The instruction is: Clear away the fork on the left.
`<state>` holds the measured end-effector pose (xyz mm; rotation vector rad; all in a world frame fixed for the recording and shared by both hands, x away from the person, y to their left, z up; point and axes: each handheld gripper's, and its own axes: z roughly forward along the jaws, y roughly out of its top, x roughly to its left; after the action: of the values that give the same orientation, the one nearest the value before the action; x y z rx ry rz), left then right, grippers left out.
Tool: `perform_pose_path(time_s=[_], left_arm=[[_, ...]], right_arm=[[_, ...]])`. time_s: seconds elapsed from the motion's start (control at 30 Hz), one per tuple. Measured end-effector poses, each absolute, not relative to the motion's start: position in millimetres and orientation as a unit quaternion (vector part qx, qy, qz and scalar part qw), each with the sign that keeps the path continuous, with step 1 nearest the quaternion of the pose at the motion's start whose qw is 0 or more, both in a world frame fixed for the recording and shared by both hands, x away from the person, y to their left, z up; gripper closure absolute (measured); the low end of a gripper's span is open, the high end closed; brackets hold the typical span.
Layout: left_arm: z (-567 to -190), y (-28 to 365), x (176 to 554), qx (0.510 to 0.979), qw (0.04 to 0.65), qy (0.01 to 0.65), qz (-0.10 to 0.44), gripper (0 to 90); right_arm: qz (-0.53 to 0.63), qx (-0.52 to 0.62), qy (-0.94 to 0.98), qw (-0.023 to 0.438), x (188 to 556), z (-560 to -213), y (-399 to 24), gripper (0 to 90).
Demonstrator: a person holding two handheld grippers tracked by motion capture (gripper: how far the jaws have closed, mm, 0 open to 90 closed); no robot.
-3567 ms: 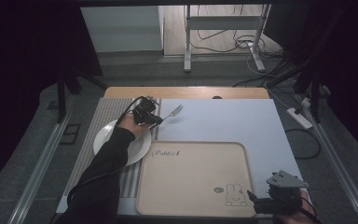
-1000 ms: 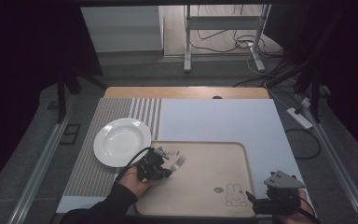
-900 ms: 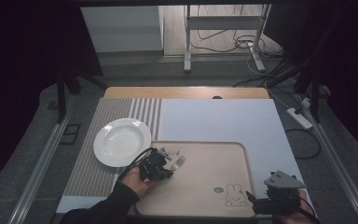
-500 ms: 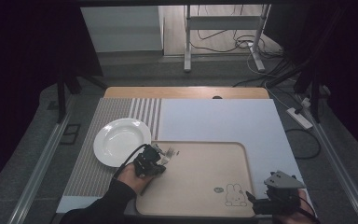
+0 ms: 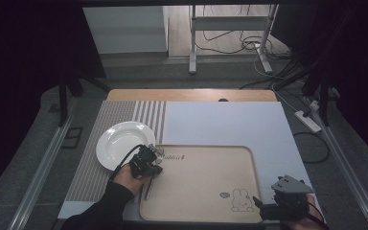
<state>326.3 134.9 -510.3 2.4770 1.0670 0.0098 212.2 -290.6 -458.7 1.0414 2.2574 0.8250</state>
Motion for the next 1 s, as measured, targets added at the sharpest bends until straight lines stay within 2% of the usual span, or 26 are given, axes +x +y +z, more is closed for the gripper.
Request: perform_pose_path(time_s=[0.33,0.47,0.6,0.8,1.0], left_arm=[[-510.3,140.6,326.9,0.893,0.218,0.394,0.008,88.9],[-507.4,142.7,326.3,0.89,0.237,0.389,0.003,87.3],[-504.0,145.2,323.7,0.888,0.255,0.382,0.011,81.4],[-501.2,147.1,320.2,0.886,0.269,0.376,0.027,67.7],[-497.1,150.2,318.1,0.884,0.289,0.367,0.03,61.3]], right_arm=[[0.302,0.384,0.833,0.258,212.1,-458.7,-290.3,0.0],[0.303,0.384,0.833,0.258,212.3,-458.7,-290.5,0.0],[0.303,0.384,0.833,0.258,212.2,-458.7,-290.5,0.0],[0.303,0.384,0.833,0.258,212.2,-458.8,-290.5,0.0],[0.303,0.385,0.833,0.258,212.3,-458.8,-290.7,0.0]])
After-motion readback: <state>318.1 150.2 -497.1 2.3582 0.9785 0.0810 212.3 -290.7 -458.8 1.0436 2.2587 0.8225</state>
